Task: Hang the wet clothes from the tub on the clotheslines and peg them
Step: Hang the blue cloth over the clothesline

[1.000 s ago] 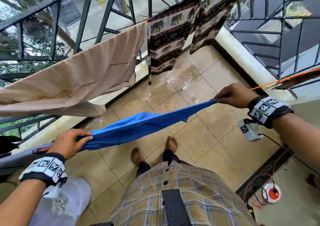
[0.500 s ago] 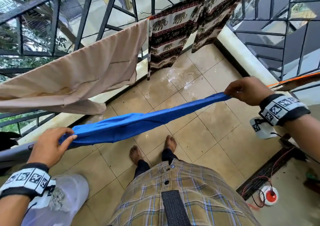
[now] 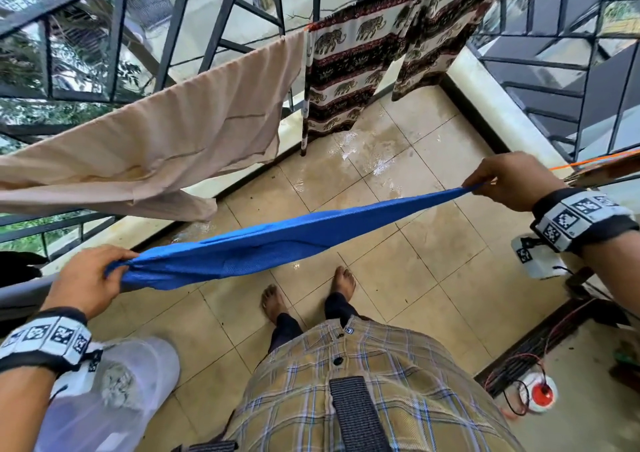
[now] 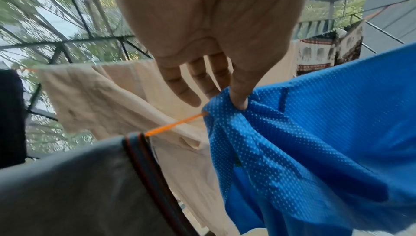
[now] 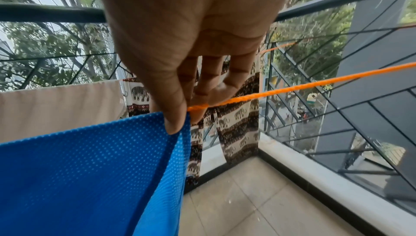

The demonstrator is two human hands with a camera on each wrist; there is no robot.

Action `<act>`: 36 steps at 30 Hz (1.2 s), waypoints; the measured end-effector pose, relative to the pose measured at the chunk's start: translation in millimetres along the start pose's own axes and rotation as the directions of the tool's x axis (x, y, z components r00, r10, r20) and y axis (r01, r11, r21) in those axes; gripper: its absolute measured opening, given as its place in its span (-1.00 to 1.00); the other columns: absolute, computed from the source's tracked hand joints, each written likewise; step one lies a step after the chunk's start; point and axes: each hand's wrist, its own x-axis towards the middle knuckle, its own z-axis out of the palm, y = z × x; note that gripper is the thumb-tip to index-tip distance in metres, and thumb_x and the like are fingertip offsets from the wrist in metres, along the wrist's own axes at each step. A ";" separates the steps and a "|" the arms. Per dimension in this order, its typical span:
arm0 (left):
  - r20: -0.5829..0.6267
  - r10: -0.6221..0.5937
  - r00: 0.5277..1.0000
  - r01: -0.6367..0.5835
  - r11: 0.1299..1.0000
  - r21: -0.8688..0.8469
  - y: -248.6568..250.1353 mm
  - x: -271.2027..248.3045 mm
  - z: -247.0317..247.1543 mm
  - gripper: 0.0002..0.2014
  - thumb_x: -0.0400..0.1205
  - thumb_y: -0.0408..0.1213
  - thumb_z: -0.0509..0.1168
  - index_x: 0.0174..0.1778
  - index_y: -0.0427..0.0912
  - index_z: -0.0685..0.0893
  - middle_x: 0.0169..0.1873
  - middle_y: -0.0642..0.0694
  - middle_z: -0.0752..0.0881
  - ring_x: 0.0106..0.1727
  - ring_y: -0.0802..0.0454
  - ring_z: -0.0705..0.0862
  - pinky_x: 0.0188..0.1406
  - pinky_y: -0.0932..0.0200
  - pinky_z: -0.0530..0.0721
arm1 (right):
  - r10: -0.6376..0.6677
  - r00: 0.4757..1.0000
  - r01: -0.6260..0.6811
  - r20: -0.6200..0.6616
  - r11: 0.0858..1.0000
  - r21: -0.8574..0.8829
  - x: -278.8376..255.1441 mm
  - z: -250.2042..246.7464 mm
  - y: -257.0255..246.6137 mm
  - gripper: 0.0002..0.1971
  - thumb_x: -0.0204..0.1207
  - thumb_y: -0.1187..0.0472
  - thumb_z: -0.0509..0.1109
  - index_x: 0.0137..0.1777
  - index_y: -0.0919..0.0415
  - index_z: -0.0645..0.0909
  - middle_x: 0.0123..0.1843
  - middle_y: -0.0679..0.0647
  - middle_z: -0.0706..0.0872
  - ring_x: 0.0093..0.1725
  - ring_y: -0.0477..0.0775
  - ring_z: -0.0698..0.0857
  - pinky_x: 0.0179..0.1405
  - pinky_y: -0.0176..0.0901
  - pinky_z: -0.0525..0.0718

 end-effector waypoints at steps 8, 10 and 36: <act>0.153 0.024 0.988 -0.042 0.992 0.115 -10.9 -2.9 -7.9 -0.58 0.34 -0.52 0.56 0.09 -0.13 0.77 -0.03 -0.17 0.76 -0.04 -0.33 0.73 -0.06 -0.25 0.71 | -0.056 0.989 0.064 -0.134 0.997 0.053 -13.0 -19.2 -0.6 -0.82 0.33 0.34 0.66 -0.14 0.06 0.85 -0.30 -0.12 0.70 -0.29 0.04 0.62 -0.16 -0.15 0.50; 0.194 0.032 0.980 -0.054 0.993 0.106 -7.1 -2.8 -1.1 -0.59 0.36 -0.38 0.61 0.13 -0.19 0.76 0.00 -0.20 0.76 -0.01 -0.32 0.75 -0.02 -0.26 0.72 | -0.058 0.984 0.070 -0.166 0.995 0.068 -19.6 -19.9 -2.6 -0.83 0.34 0.34 0.64 -0.12 0.09 0.85 -0.29 -0.16 0.66 -0.27 0.04 0.62 -0.14 -0.18 0.47; -0.119 0.148 0.982 -0.166 0.973 -0.159 11.3 -51.7 -102.8 -0.68 0.57 0.11 0.16 -0.17 -0.06 0.65 -0.33 -0.02 0.65 -0.29 -0.15 0.62 -0.28 -0.11 0.62 | 0.313 0.928 -0.326 -0.200 0.944 -0.037 -41.5 -10.6 -66.6 -0.66 0.36 0.38 0.43 0.04 -0.01 0.80 0.03 0.17 0.75 0.07 0.39 0.68 -0.02 0.14 0.70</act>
